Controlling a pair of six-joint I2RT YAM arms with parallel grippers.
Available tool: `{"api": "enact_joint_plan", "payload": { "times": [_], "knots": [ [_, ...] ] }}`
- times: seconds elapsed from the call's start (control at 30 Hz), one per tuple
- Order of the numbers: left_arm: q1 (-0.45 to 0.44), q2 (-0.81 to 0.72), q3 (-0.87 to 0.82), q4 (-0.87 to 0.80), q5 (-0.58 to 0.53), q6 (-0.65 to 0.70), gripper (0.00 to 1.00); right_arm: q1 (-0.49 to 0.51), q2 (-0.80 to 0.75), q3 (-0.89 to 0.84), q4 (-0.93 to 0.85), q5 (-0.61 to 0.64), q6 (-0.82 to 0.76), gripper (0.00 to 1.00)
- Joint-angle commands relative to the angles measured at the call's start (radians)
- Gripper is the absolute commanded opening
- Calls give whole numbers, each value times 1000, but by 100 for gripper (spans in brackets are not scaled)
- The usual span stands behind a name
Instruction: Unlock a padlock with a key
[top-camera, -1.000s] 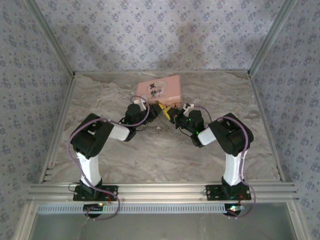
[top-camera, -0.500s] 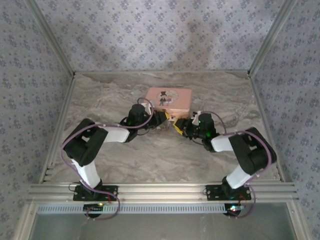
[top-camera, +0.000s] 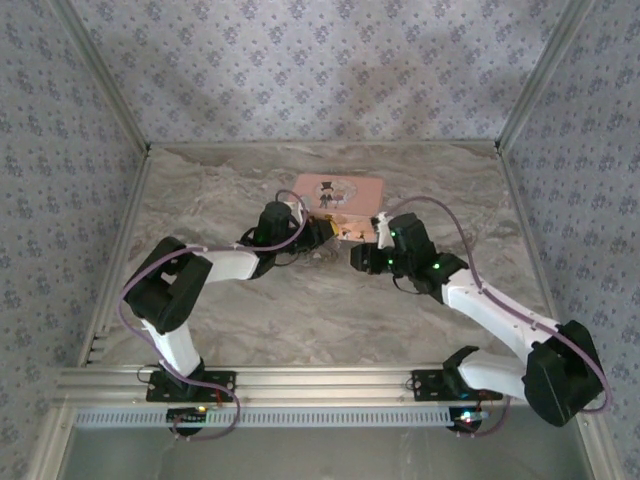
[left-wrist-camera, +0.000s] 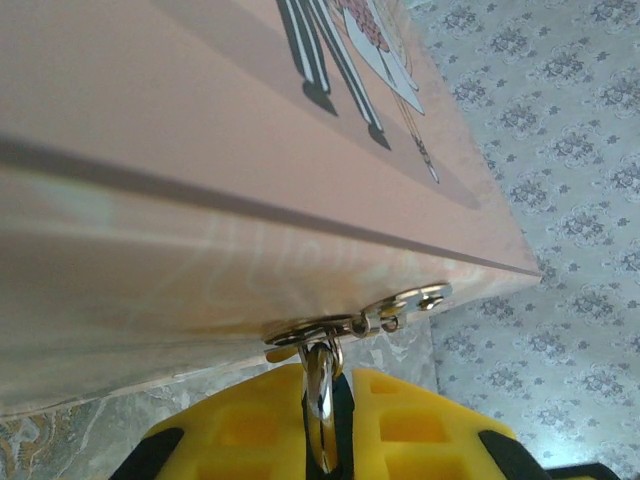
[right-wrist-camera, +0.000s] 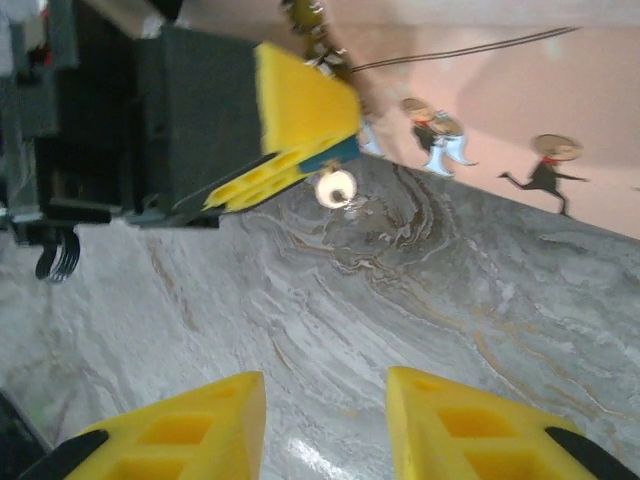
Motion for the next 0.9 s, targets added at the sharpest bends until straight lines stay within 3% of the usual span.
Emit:
{"api": "enact_joint_plan", "payload": {
  "times": [0.0, 0.4, 0.87],
  "knots": [
    [4, -37, 43, 27, 39, -5, 0, 47, 40, 73, -98, 140, -156, 42],
    [5, -28, 53, 24, 59, -20, 0, 106, 279, 228, -56, 250, -306, 49],
    [11, -14, 60, 49, 86, -41, 0, 118, 386, 314, -66, 318, -371, 44]
  ]
}}
